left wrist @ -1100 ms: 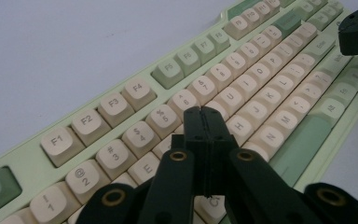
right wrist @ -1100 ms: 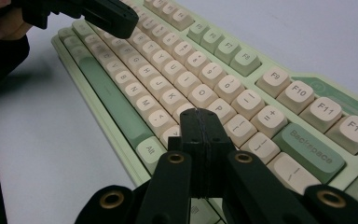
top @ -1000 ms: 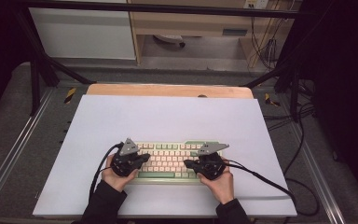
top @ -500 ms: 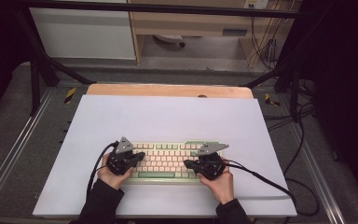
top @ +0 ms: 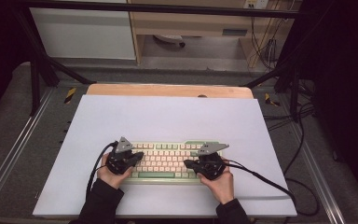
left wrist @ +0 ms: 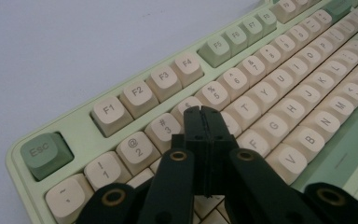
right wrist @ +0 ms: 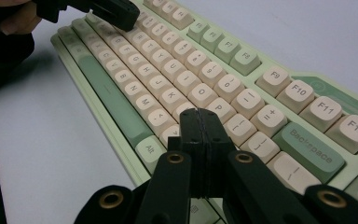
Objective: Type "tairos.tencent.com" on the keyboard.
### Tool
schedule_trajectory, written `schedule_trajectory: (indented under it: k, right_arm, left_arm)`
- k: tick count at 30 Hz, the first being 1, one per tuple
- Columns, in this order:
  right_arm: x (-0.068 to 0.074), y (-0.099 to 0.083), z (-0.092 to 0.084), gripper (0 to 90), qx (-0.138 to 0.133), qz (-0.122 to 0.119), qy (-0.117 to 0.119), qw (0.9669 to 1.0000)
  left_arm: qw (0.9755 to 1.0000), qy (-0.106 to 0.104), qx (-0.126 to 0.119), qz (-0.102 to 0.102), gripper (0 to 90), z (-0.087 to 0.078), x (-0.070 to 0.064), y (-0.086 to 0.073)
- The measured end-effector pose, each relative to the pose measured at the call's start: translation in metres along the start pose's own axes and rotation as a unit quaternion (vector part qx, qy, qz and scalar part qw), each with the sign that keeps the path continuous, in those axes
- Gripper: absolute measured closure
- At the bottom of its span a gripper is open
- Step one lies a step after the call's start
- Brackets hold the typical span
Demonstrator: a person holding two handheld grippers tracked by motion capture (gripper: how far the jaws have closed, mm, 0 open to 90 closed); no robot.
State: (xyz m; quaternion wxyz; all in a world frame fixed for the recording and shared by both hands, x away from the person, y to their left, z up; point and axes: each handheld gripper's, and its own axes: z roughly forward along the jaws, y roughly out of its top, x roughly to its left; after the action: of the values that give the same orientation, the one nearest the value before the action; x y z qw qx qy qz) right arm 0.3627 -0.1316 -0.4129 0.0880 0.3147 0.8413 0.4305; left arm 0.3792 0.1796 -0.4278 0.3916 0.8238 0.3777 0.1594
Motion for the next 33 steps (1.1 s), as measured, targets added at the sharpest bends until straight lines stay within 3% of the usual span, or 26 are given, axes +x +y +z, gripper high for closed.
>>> schedule_trajectory:
  k: [9, 18, 33]
  right_arm:
    - [0.0, 0.0, 0.0, 89.8, 0.0, 0.002, 0.001, 1.0]
    - [0.001, 0.001, -0.002, 89.8, -0.007, 0.004, 0.006, 1.0]
    - [0.004, 0.002, 0.002, 89.9, -0.007, 0.009, 0.016, 0.9998]
  left_arm:
    - [1.0, 0.001, 0.004, 0.005, 90.0, 0.001, -0.002, 0.0]
    - [0.9999, -0.009, -0.003, 0.009, 90.0, -0.012, -0.004, -0.001]
    - [0.9998, -0.014, -0.012, 0.007, 90.0, -0.031, 0.003, -0.012]
